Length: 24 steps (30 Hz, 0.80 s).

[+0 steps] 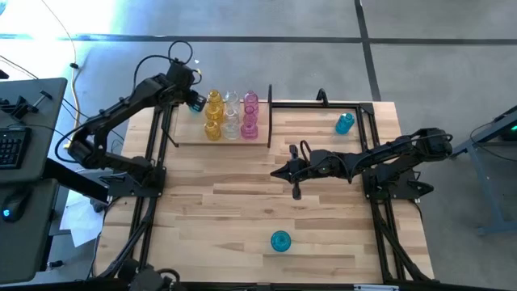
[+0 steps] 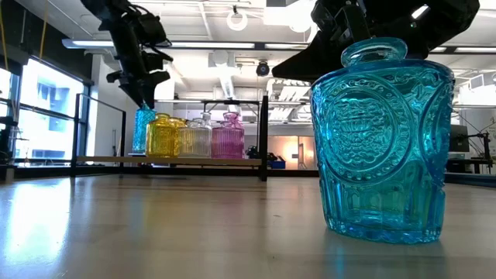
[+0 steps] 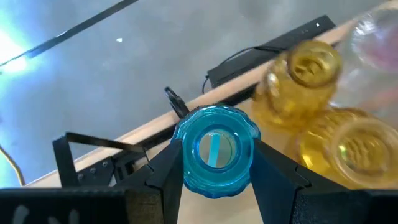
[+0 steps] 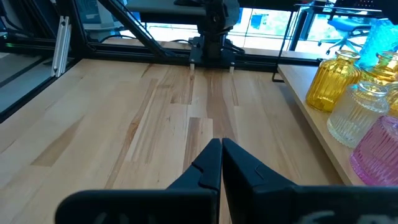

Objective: Sort vases onto shelf
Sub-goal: Put the left blue vase on the shelf

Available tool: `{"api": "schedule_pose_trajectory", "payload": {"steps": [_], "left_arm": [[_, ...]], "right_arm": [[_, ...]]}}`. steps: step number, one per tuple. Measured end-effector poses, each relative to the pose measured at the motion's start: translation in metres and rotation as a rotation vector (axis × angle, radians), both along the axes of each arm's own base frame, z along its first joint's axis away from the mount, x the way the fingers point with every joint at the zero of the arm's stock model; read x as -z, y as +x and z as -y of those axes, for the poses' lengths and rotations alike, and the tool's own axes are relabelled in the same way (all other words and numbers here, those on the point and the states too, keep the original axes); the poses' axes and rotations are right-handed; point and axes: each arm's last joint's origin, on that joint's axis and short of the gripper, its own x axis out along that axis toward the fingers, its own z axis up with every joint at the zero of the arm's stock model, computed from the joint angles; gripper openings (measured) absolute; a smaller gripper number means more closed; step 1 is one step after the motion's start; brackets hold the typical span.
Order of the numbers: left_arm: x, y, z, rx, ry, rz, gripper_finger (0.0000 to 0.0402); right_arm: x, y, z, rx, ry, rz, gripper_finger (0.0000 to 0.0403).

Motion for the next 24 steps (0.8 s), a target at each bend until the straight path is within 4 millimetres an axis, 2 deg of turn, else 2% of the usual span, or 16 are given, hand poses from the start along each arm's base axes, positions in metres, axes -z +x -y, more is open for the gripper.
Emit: {"api": "schedule_pose_trajectory", "payload": {"steps": [8,24], "left_arm": [[0.006,-0.004,-0.014,-0.012,-0.025,0.059,0.0140],[0.008,-0.010,-0.021,-0.040,-0.037,0.078,0.0140]], "right_arm": [[0.000,0.000,0.000,0.000,0.000,0.000,0.0000],[0.000,0.000,0.000,0.000,0.000,-0.001,0.0000]]}}
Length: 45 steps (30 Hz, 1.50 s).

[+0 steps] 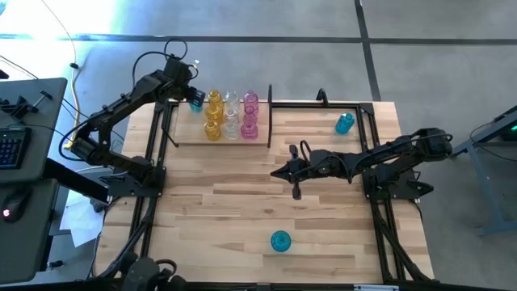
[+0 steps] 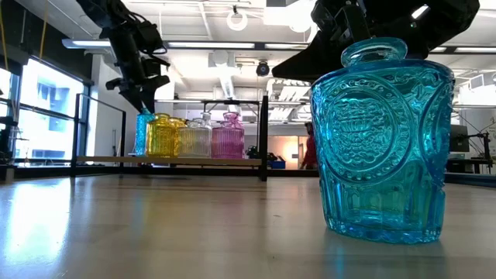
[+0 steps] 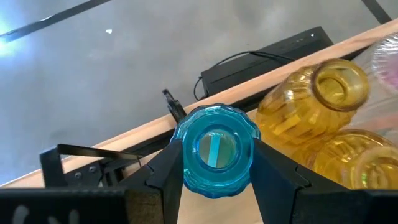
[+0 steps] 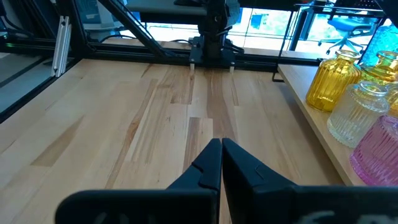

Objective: Sort vases onto shelf
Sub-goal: Put the left blue vase on the shelf

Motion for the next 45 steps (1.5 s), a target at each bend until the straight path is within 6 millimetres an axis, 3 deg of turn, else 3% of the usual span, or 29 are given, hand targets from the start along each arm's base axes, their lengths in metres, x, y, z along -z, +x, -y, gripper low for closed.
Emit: {"api": "schedule_pose_trajectory", "payload": {"steps": [13,34,45], "left_arm": [[0.008,0.002,-0.014,-0.008,-0.006,0.039,0.0140],[0.006,-0.002,-0.006,0.003,-0.043,0.033,0.0141],[0.006,-0.001,-0.006,0.015,-0.048,0.053,0.0176]], "right_arm": [[0.000,0.000,0.000,0.000,0.000,0.000,0.0000],[0.000,0.000,0.000,-0.001,-0.001,0.000,0.0000],[0.000,0.000,0.000,-0.001,-0.002,0.000,0.0000]]}}
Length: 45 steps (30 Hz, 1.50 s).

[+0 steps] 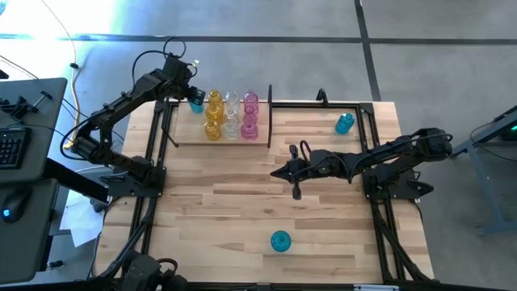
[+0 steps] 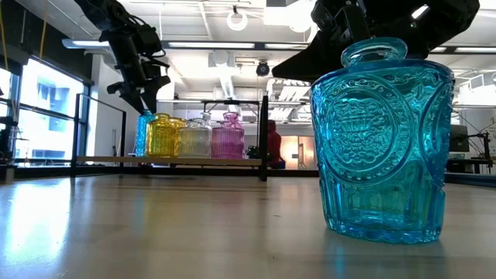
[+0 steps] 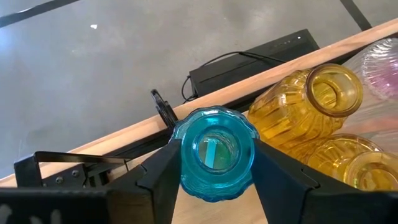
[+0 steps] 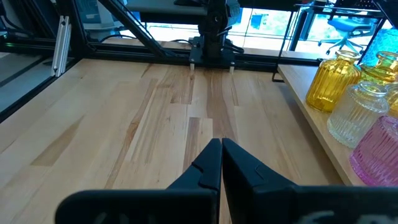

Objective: Sort vases onto shelf
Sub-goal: Put the left blue vase on the shelf, then put the right blue vase on the shelf

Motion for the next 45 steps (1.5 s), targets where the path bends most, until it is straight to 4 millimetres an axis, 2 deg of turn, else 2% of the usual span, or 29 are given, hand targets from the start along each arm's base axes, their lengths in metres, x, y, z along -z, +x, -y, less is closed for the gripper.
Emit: {"api": "schedule_pose_trajectory", "payload": {"steps": [7,21,25,29,36,41,45], "left_arm": [[-0.003,-0.002,0.003,0.000,0.010,0.005,0.0187],[-0.036,-0.017,0.028,0.017,0.134,0.003,0.0188],[-0.045,-0.025,0.046,0.004,0.218,0.015,0.0156],[-0.050,-0.032,0.072,0.038,0.295,0.060,0.0102],[-0.041,-0.035,0.120,0.197,0.444,0.265,0.0014],[-0.026,-0.033,0.146,0.315,0.544,0.406,0.0006],[-0.005,-0.030,0.159,0.401,0.570,0.473,0.0003]], "right_arm": [[0.000,0.000,0.000,0.000,-0.001,0.000,0.0000],[0.000,0.000,0.000,0.000,0.001,0.000,0.0000],[-0.001,0.000,0.000,0.000,0.001,0.007,0.0000],[-0.001,0.000,0.000,0.000,-0.001,0.009,0.0000],[-0.003,0.001,0.000,-0.004,-0.014,0.034,0.0000],[-0.005,0.001,0.001,0.032,-0.023,0.053,0.0000],[-0.006,0.001,0.002,0.074,-0.034,0.054,0.0000]]}}
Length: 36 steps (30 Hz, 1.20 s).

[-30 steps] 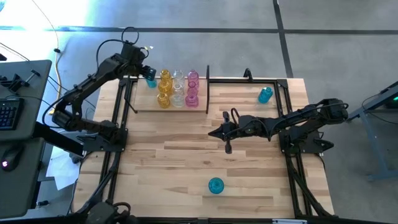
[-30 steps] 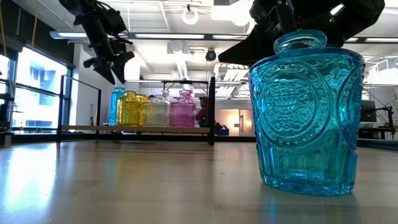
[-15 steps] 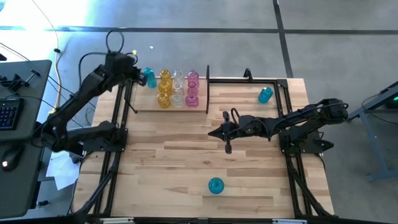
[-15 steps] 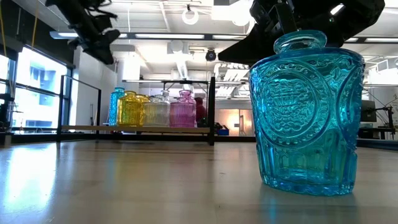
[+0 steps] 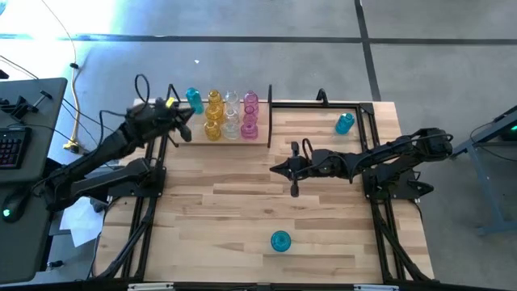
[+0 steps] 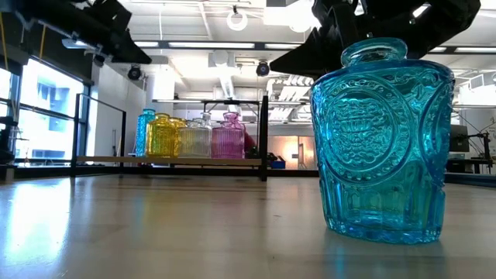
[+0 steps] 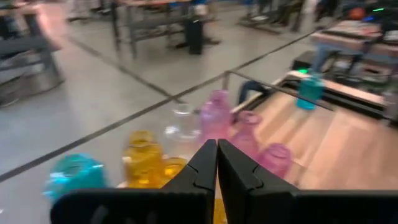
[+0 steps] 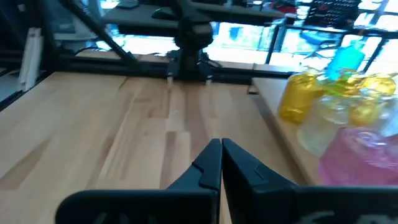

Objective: Sort vases onto shelf
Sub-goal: Put the right blue vase on the shelf

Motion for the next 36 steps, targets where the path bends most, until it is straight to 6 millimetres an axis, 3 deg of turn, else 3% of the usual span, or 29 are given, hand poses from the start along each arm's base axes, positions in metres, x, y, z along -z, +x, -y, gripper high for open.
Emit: {"api": "schedule_pose_trajectory", "payload": {"steps": [6,14,24,30,36], "left_arm": [[0.041,0.011,0.015,0.184,0.012,0.040,0.0003],[0.082,0.020,0.030,0.322,0.034,0.081,0.0003],[0.085,0.025,0.046,0.441,0.043,0.123,0.0003],[0.085,0.027,0.052,0.484,0.041,0.125,0.0003],[0.084,0.027,0.054,0.473,0.053,0.125,0.0003]], "right_arm": [[-0.011,-0.010,0.000,0.099,-0.025,-0.011,0.0018],[-0.026,-0.043,-0.004,0.406,-0.052,-0.113,0.0100],[-0.020,-0.086,0.006,0.780,0.018,-0.253,0.0186],[-0.008,-0.120,0.031,1.135,0.150,-0.316,0.0195],[-0.004,-0.131,0.063,1.360,0.170,-0.345,0.0197]]}}
